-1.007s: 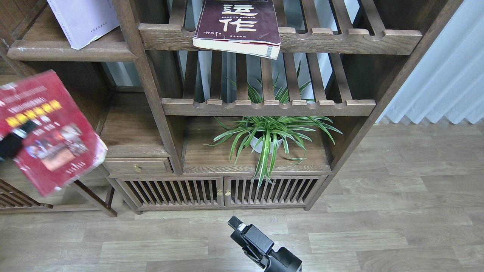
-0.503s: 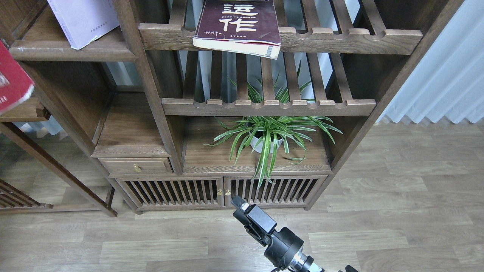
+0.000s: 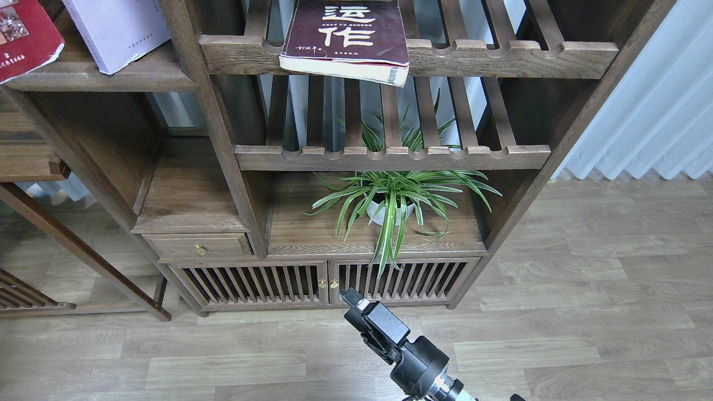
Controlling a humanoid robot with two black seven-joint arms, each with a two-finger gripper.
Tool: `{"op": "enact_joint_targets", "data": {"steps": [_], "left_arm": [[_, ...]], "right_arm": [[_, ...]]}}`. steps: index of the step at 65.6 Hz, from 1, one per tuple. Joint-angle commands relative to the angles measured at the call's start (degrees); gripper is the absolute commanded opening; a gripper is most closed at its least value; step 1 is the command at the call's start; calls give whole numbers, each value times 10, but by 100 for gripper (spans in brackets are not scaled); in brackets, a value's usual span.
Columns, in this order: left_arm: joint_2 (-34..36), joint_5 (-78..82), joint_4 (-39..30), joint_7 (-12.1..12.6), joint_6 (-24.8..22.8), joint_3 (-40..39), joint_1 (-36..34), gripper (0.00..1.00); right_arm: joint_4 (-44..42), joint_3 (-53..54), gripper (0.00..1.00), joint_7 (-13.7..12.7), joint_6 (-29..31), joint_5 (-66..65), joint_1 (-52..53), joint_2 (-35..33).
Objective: Organize books on shelf
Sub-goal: 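Push the red book upright beside the white book with the left gripper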
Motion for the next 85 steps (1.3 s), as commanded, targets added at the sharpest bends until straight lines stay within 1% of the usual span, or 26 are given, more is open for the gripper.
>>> {"op": "enact_joint_targets", "data": {"steps": [1,3,10,11,19,20,23,26,39,54,58,62,67,85], "left_arm": [[-1,7,64,0,0,41,-69,5],[-5,7,81,0,0,52,-88,5],[-9,10,105,0,0,99,-136,5],[-8,10,113,0,0,119,-162,5],[-4,10,147,0,0,157,-212,5],[-4,10,162,0,0,170,-229,5],[-5,10,177,0,0,185,-246,5],[-8,10,207,0,0,205,-273,6],[-35,9,278,0,0,243,-341,6],[-68,-7,322,0,0,280,-402,6],[-72,-8,329,0,0,288,-413,6],[-85,-9,333,-18,0,292,-417,6],[-86,-10,336,-29,0,292,-415,7],[-97,-51,355,-48,0,295,-404,7]], "right_arm": [[-2,0,100,0,0,0,-2,0],[-3,0,100,0,0,0,-2,0],[-3,-1,100,0,0,0,-2,0],[-2,0,100,0,0,1,-2,0],[-3,1,100,1,0,1,-2,0],[-2,1,100,1,0,1,-2,0],[-2,0,100,1,0,1,-2,0],[-2,0,100,1,0,1,-2,0],[-2,-1,100,1,0,1,-1,0],[0,1,100,1,0,2,13,0],[-1,1,100,1,0,3,21,0],[-1,4,100,1,0,7,33,0],[-1,4,100,1,0,12,37,0],[-1,5,100,1,0,24,43,0]]}}
